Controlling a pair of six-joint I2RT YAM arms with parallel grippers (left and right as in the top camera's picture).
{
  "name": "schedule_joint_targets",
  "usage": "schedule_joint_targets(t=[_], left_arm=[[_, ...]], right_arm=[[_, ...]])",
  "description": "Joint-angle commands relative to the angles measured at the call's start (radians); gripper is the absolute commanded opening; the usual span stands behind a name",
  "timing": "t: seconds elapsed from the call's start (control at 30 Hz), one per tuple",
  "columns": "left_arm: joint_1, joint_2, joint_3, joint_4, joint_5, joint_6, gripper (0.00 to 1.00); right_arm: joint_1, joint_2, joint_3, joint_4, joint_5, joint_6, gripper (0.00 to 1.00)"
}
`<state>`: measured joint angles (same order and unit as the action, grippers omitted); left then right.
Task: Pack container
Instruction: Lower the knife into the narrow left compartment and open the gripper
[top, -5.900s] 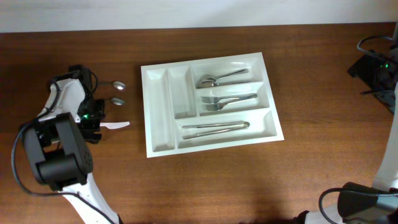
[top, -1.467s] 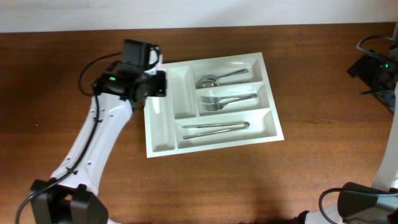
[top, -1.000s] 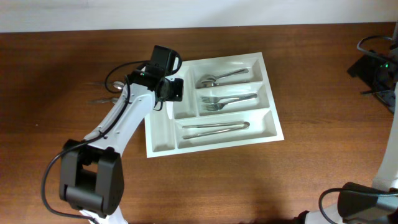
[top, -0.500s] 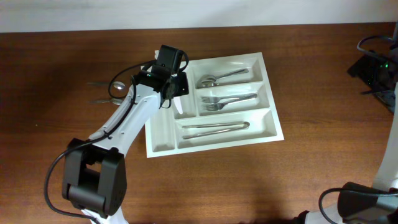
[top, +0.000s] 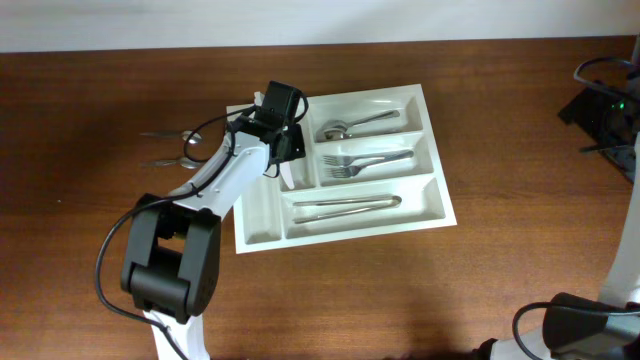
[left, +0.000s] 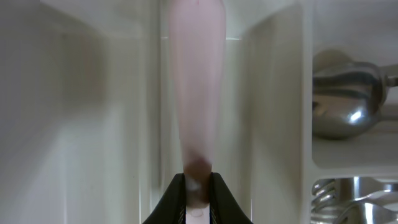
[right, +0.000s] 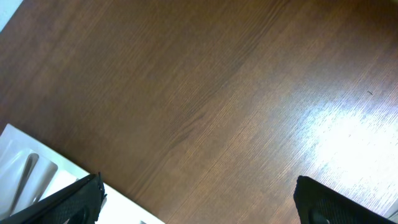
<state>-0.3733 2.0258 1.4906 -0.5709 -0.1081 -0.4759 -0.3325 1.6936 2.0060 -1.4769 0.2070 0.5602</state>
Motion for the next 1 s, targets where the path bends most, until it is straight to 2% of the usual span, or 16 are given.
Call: schedule_joint_targets(t=[0.0,0.27,0.43,0.6,0.63,0.67,0.97], left_arm=[[0.0,0.006,0.023,0.027,0.011,-0.002,0.02],[-0.006,0.006,0.023,0.045,0.026,-0.002,0.02],[-0.007,0.006,0.023,0.044,0.026,-0.002,0.12],[-0.006,0.006,0.023,0.044,0.033,-0.002,0.3],[-0.006,0.006,0.023,0.044,0.033,-0.002,0.35],[-0.006,0.006,0.023,0.044,0.034,-0.002,0.45],[-0.004,-0.008,0.062,0.043,0.033,-0.002,0.46]], right_arm=[[-0.002,0.002,0.004,0.0,0.002,-0.006,0.99],[-0.002,0.002,0.004,0.0,0.003,-0.006,0.99],[-0.002,0.002,0.004,0.0,0.003,-0.006,0.99],[-0.002,0.002,0.004,0.0,0.002,-0.006,0.99],[-0.002,0.002,0.004,0.0,0.003,-0.006,0.99],[-0.002,0.002,0.004,0.0,0.003,-0.006,0.99],[-0.002,0.002,0.004,0.0,0.002,-0.006,0.99]])
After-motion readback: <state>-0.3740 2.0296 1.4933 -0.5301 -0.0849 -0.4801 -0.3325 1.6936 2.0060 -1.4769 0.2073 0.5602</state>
